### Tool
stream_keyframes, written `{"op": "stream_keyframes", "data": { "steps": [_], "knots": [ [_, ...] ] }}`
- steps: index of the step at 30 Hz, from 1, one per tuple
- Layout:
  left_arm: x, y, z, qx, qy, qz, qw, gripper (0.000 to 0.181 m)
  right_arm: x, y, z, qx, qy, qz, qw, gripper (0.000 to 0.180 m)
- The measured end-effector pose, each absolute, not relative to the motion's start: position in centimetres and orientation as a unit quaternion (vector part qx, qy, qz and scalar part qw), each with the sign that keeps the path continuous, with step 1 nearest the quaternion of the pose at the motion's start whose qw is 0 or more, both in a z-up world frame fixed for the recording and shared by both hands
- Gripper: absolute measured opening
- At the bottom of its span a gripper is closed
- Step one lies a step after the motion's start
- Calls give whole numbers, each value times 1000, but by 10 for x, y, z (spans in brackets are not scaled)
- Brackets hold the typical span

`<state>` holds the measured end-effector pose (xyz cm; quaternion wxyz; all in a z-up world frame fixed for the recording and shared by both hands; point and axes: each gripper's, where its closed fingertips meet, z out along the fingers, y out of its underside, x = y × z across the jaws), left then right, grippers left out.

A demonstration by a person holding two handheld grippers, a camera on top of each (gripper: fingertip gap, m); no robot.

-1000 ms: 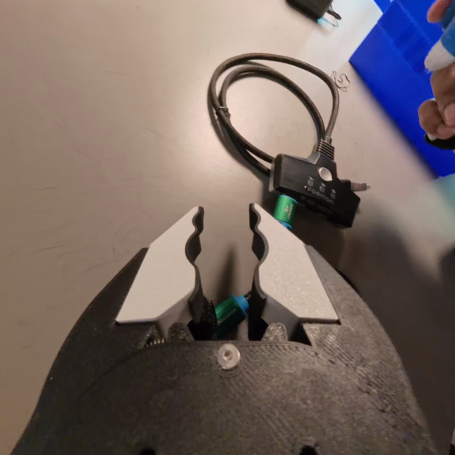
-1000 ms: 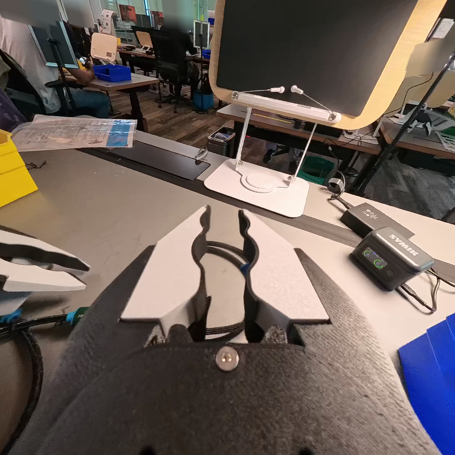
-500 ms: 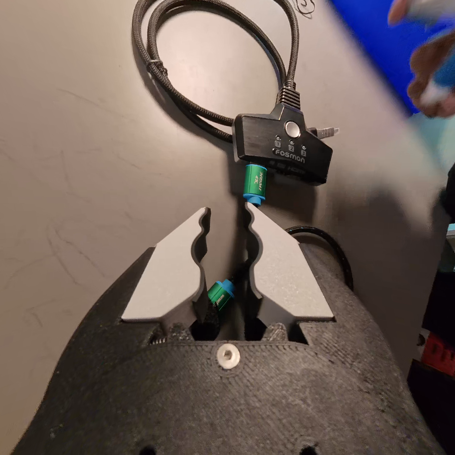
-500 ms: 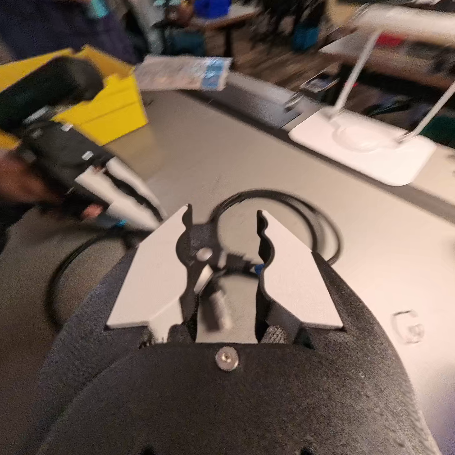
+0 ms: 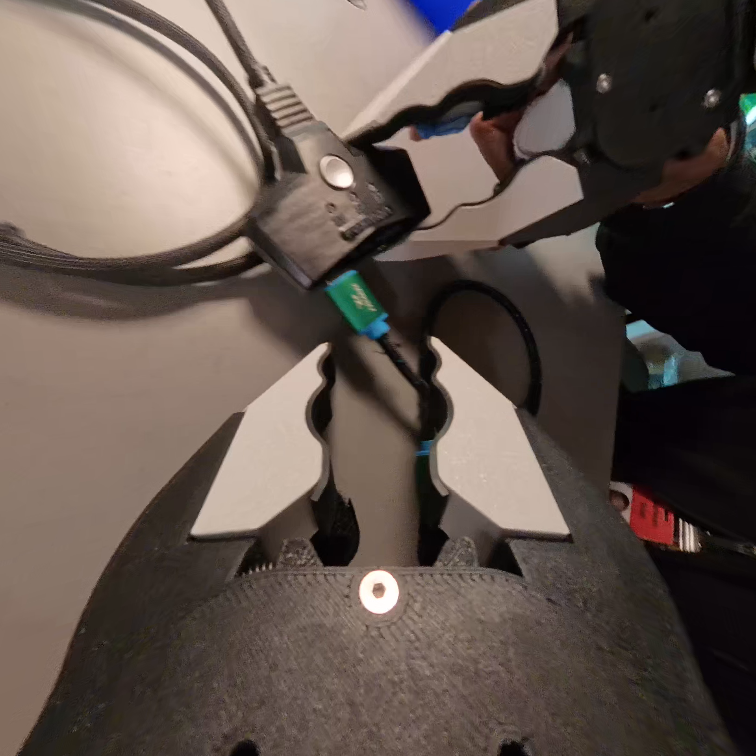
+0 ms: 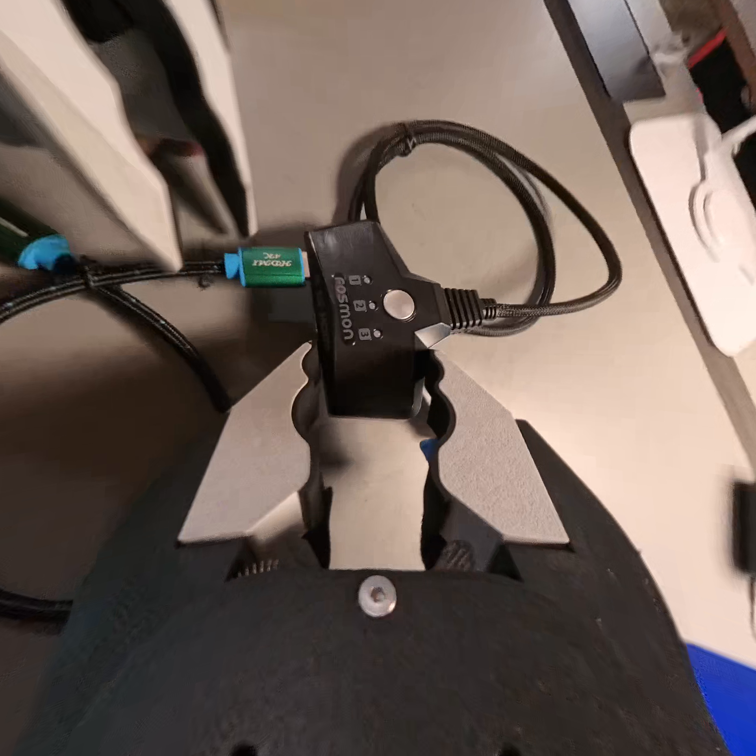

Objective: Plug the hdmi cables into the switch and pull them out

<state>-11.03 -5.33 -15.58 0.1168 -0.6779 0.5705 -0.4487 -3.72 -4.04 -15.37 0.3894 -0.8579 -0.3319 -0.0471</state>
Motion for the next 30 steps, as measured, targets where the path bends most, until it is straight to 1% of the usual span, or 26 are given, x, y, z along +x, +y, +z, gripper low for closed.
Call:
{"op": "stream_keyframes", "data": {
  "steps": [4,7,10,12,14,15,16,17,18,20,21,22,24,25,26,27,30],
  "knots": [
    [-102,-22,-141,-699,482,-515,120,51,-48,-42,-131,-801,-418,-22,429,53],
    [-91,-30,-123,-661,455,-592,75,51,-61,-44,-111,-752,-473,-1,459,53],
    [-79,-41,-103,-620,442,-645,63,46,-71,-43,-103,-707,-529,-3,469,53],
    [-72,-47,-100,-615,427,-661,50,31,-67,-37,-103,-702,-543,-25,460,53],
    [-65,-35,-99,-632,374,-676,64,27,-52,-25,-101,-727,-508,-65,458,55],
    [-63,-28,-98,-637,340,-688,68,24,-40,-21,-99,-747,-475,-87,457,55],
    [-63,-21,-97,-645,313,-693,78,22,-26,-19,-97,-769,-437,-107,454,52],
    [-64,-14,-97,-650,294,-694,97,21,-17,-21,-95,-789,-398,-112,455,55],
    [-65,-7,-96,-654,278,-693,122,21,-18,-28,-92,-801,-369,-88,464,54],
    [-68,6,-92,-664,237,-690,160,21,-49,-44,-83,-795,-343,18,500,54],
    [-68,11,-89,-663,217,-694,178,20,-64,-49,-84,-794,-343,51,500,54],
    [-68,16,-88,-666,198,-694,189,20,-73,-50,-94,-799,-353,48,484,54],
    [-67,19,-85,-661,175,-700,205,21,-79,-41,-115,-807,-377,-9,455,56],
    [-67,19,-83,-658,169,-703,208,21,-81,-36,-122,-808,-383,-25,448,52],
    [-66,17,-82,-654,168,-707,209,20,-81,-30,-124,-807,-377,-41,453,42],
    [-67,14,-82,-652,168,-710,204,20,-79,-25,-124,-806,-372,-50,457,22],
    [-73,16,-83,-648,166,-717,197,20,-78,-21,-123,-802,-366,-37,471,19]
  ]
}}
